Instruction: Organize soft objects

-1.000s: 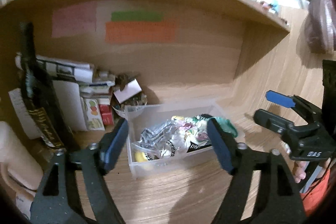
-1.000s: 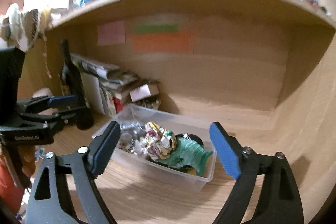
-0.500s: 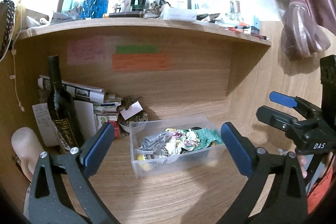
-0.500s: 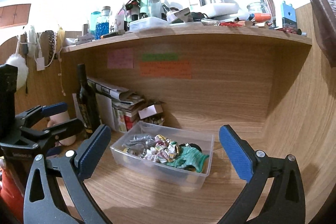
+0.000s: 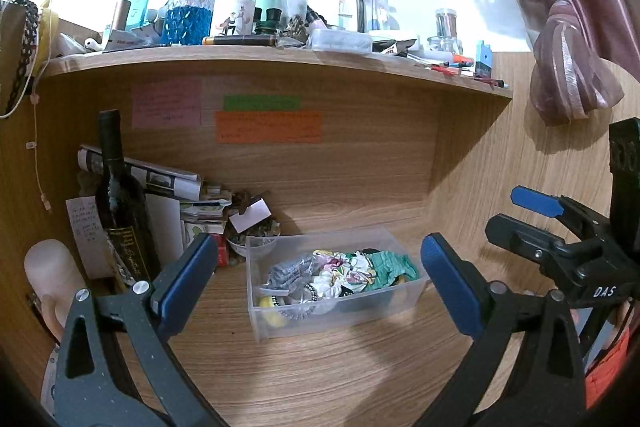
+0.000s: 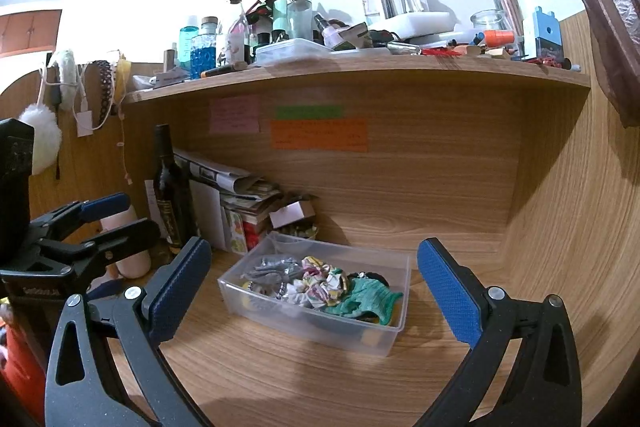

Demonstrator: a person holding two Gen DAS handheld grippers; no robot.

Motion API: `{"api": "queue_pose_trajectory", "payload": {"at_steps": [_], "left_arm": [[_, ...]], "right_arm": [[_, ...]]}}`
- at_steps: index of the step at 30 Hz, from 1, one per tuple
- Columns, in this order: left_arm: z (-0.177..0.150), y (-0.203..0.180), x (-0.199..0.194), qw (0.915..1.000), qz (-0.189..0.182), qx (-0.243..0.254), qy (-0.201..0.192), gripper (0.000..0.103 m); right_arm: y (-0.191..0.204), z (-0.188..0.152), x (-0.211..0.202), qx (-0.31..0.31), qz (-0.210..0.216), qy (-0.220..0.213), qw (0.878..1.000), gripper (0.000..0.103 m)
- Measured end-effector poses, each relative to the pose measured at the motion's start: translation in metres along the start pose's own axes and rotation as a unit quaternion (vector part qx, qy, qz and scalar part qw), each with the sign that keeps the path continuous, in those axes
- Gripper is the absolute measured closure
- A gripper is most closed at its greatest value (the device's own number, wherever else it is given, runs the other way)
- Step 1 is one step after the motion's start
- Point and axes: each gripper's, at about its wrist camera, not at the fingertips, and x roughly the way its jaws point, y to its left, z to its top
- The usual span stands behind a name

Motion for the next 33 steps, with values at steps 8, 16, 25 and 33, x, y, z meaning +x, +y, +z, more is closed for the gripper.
{"api": "queue_pose_trajectory", "payload": {"at_steps": [8,16,25,33], "left_arm": [[0.0005,0.0004,0.0022,1.0000,0.001,0.002,0.003,0.000],[-0.0010,-0.0016,0.0061,1.0000,0.000,0.004,0.006,0.000],[-0.0004,-0.0015,0.0058,1.0000,-0.001,0.004,0.005,0.000],[0.0004,-0.0002,0.0064,1.0000,-0.003,0.002,0.005,0.000]], "right_arm": [[0.0005,0.0001,0.0003,-0.004,0.000,-0.001,1.000,0.000],[0.0010,0.0000,0.0012,-0.009,-0.004,-0.004,1.000,0.000],[-0.0007,-0.0002,0.0013,-0.007,-0.004,-0.005,1.000,0.000],[0.0001,-0.0005,0.0012,-0.006,-0.005,-0.006,1.000,0.000]]}}
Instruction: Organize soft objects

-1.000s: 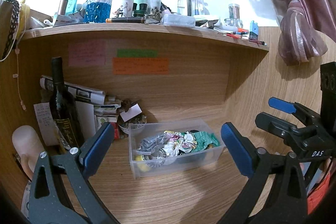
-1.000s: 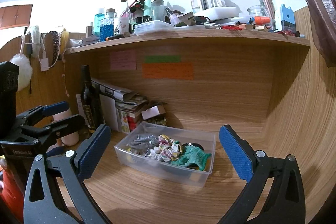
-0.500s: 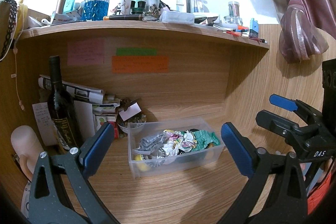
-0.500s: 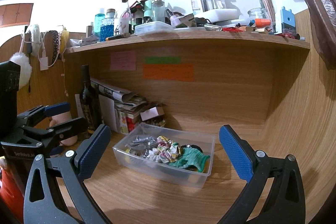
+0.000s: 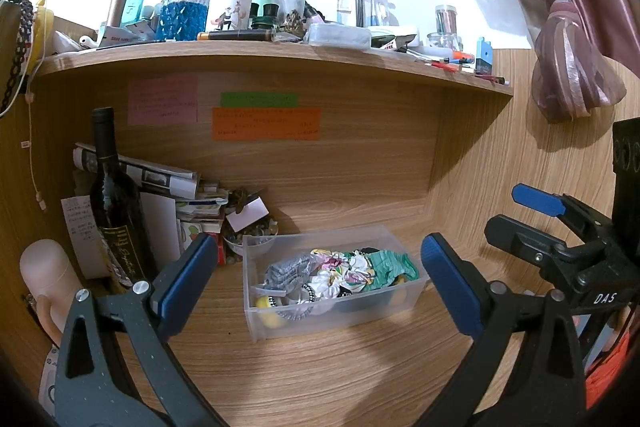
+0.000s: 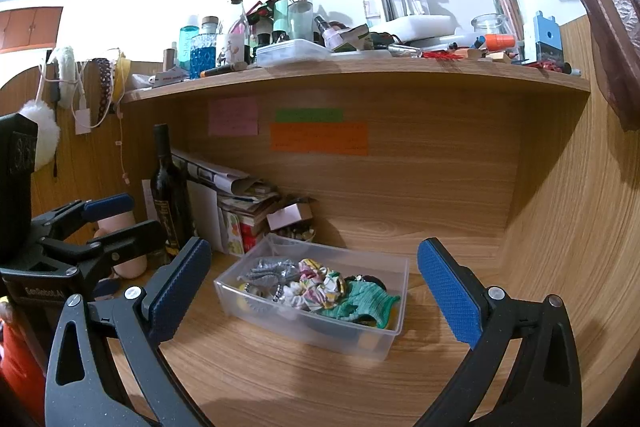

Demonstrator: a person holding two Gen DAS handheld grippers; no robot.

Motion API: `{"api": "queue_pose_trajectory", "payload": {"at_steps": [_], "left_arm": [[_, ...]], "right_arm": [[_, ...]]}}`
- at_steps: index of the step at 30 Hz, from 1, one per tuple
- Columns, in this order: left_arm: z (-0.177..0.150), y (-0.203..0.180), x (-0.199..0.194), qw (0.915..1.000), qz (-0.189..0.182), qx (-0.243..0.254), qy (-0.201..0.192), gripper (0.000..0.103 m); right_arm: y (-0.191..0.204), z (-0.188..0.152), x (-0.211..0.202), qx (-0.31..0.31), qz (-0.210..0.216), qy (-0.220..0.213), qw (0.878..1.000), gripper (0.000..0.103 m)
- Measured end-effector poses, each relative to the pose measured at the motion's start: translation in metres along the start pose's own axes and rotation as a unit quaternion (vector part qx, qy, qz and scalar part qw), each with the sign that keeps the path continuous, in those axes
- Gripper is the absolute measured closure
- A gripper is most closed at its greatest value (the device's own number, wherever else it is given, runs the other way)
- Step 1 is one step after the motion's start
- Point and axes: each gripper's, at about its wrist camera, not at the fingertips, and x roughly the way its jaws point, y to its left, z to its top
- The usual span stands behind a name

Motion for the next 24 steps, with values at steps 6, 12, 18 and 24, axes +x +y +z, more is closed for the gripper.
{"api": "queue_pose_trajectory", "payload": {"at_steps": [6,12,18,24], "left_arm": [[0.0005,-0.0012,0.0008,1.0000,-0.006,-0.002,0.004,0.000],[-0.0009,-0.0021,0.0009,1.0000,-0.002,-0.002,0.005,0.000],[-0.0017,-0.0040,0.0004,1.0000,-0.004,0.004,0.007,0.000],[-0.0037,-0.0086,-0.0011,0.9999,-0.004,0.012,0.007,0.000]], "right_arm": [[0.0004,-0.0002,0.0004,0.000,0.002,0.000,1.000,0.000],[0.0015,0.0000,0.0008,-0.003,0.004,0.001,1.000,0.000],[0.0023,0.0004,0.0007,-0.003,0.004,0.001,1.000,0.000],[0.0037,-0.0001,0.0011,-0.002,0.005,0.003,1.000,0.000]]}}
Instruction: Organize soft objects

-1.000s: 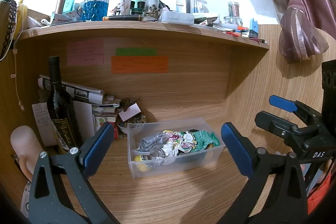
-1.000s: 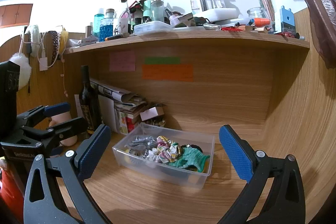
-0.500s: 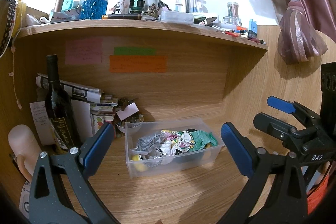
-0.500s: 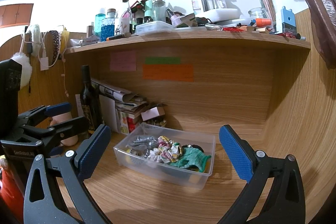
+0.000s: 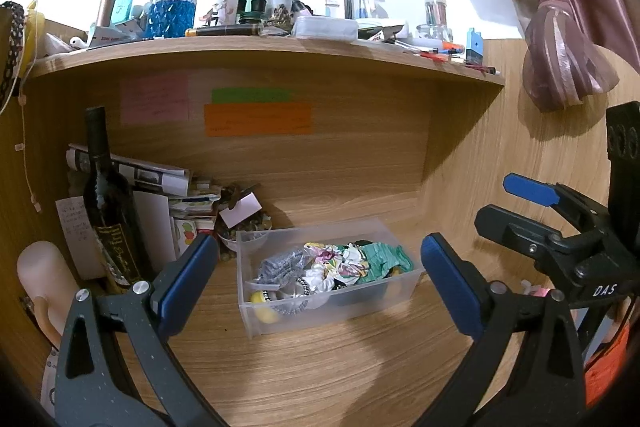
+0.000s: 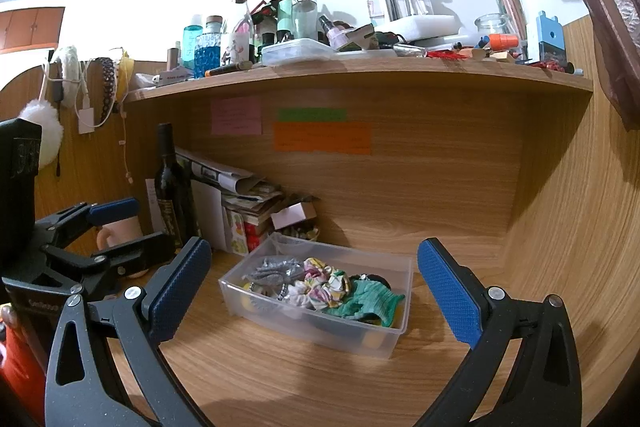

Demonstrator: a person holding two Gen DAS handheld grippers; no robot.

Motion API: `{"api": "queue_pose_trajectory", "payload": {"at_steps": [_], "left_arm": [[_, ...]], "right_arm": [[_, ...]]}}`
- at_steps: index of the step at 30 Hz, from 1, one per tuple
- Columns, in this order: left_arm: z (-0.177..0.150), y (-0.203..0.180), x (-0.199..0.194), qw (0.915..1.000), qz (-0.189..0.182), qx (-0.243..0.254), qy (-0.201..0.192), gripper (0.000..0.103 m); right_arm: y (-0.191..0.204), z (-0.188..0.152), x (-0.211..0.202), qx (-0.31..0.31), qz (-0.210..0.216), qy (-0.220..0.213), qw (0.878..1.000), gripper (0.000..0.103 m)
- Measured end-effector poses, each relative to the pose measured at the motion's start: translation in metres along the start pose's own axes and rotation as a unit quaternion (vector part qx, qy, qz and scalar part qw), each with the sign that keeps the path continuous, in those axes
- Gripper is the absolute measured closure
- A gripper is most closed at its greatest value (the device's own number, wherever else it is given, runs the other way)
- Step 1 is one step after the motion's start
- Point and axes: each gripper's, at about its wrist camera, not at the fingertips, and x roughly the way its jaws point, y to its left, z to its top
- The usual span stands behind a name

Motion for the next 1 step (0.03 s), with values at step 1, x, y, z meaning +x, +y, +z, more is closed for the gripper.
{"api": "queue_pose_trajectory", "payload": {"at_steps": [1], "left_arm": [[-0.0001,-0.0001,0.0000,1.0000,0.000,0.000,0.000,0.000]], "right_arm": [[0.0003,-0.0002,0.0005,0.000,0.000,0.001,1.000,0.000]]}}
